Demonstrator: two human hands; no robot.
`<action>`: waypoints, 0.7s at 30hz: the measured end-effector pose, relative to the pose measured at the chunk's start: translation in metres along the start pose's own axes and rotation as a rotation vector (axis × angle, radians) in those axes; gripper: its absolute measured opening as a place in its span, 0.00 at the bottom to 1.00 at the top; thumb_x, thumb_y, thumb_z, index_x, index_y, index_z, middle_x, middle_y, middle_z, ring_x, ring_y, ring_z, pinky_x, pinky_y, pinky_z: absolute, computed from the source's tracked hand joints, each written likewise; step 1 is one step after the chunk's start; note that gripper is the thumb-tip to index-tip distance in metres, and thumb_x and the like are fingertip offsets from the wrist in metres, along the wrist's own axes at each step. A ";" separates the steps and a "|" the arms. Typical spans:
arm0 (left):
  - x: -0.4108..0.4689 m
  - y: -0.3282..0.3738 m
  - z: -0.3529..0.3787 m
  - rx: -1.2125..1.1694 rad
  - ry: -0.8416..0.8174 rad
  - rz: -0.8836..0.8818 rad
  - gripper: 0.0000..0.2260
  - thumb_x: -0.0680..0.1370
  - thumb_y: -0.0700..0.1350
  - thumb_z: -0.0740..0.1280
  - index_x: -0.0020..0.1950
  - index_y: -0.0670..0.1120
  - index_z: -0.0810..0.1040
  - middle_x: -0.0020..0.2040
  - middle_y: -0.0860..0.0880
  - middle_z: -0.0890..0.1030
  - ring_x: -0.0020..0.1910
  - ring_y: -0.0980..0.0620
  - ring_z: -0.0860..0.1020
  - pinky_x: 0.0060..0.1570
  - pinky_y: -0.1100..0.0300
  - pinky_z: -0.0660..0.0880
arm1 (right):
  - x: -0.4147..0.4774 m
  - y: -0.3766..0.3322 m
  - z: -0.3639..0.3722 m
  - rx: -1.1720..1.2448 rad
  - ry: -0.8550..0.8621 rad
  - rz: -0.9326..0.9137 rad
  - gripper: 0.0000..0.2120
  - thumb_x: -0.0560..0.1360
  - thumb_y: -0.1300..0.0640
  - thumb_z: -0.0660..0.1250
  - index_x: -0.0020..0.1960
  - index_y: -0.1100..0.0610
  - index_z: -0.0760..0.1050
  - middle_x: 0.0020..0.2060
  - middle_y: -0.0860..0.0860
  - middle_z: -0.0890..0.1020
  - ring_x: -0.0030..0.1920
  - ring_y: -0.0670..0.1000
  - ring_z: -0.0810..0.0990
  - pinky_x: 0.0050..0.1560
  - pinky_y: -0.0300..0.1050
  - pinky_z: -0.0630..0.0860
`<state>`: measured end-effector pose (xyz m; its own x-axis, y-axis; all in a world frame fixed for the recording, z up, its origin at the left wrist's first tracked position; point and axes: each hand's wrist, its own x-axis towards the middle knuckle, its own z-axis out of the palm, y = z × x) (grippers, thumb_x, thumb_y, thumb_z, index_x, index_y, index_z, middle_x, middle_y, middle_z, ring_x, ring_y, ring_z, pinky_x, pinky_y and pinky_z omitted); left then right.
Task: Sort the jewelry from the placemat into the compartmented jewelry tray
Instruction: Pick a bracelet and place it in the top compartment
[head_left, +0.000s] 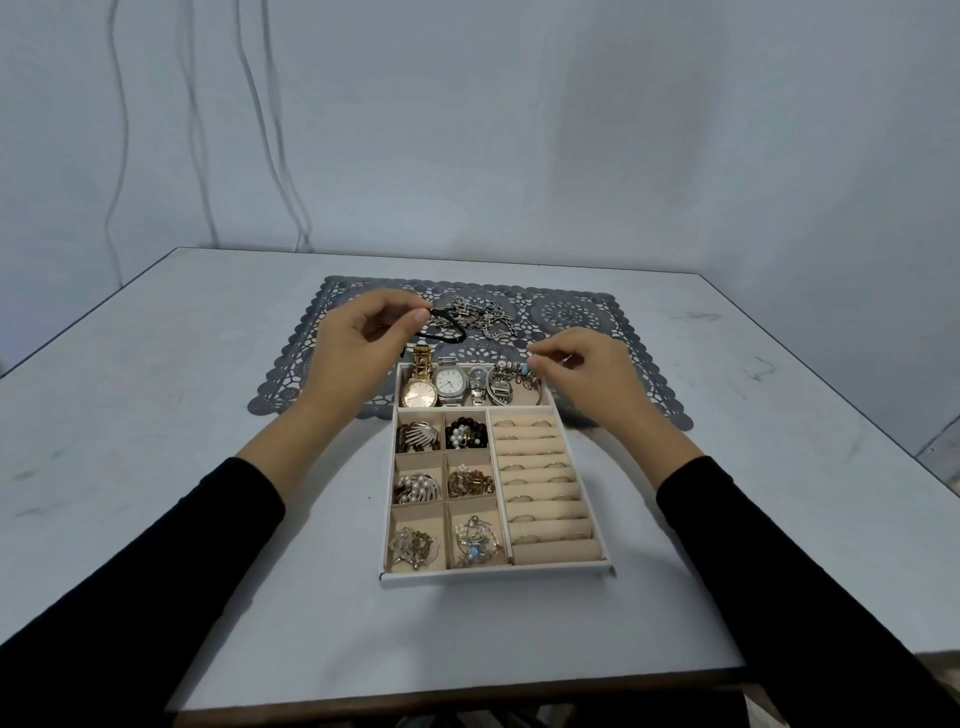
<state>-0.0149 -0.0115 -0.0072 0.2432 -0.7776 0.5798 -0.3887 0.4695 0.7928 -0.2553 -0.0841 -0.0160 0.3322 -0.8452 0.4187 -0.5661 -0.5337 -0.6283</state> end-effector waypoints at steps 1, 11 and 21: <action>0.000 0.000 0.000 -0.001 -0.002 0.001 0.05 0.76 0.41 0.71 0.50 0.51 0.82 0.44 0.51 0.84 0.43 0.56 0.80 0.44 0.68 0.76 | -0.002 0.001 -0.002 0.012 0.016 0.008 0.09 0.74 0.54 0.71 0.54 0.53 0.82 0.46 0.47 0.83 0.44 0.43 0.79 0.47 0.32 0.75; -0.008 0.006 0.006 -0.044 -0.058 -0.017 0.06 0.76 0.41 0.71 0.48 0.53 0.83 0.43 0.51 0.84 0.42 0.50 0.80 0.45 0.57 0.77 | -0.029 0.025 -0.009 -0.236 -0.075 0.043 0.16 0.80 0.54 0.61 0.64 0.59 0.75 0.58 0.54 0.81 0.58 0.54 0.77 0.58 0.43 0.70; -0.027 0.017 0.018 -0.130 -0.167 -0.209 0.04 0.77 0.43 0.71 0.48 0.51 0.84 0.42 0.42 0.78 0.38 0.51 0.76 0.30 0.50 0.82 | -0.030 0.028 -0.005 -0.310 -0.153 0.094 0.18 0.81 0.53 0.57 0.69 0.58 0.70 0.65 0.54 0.75 0.65 0.54 0.73 0.63 0.43 0.66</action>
<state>-0.0438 0.0099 -0.0131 0.1519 -0.9161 0.3709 -0.2254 0.3333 0.9155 -0.2851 -0.0736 -0.0432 0.3635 -0.8973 0.2503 -0.7940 -0.4390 -0.4206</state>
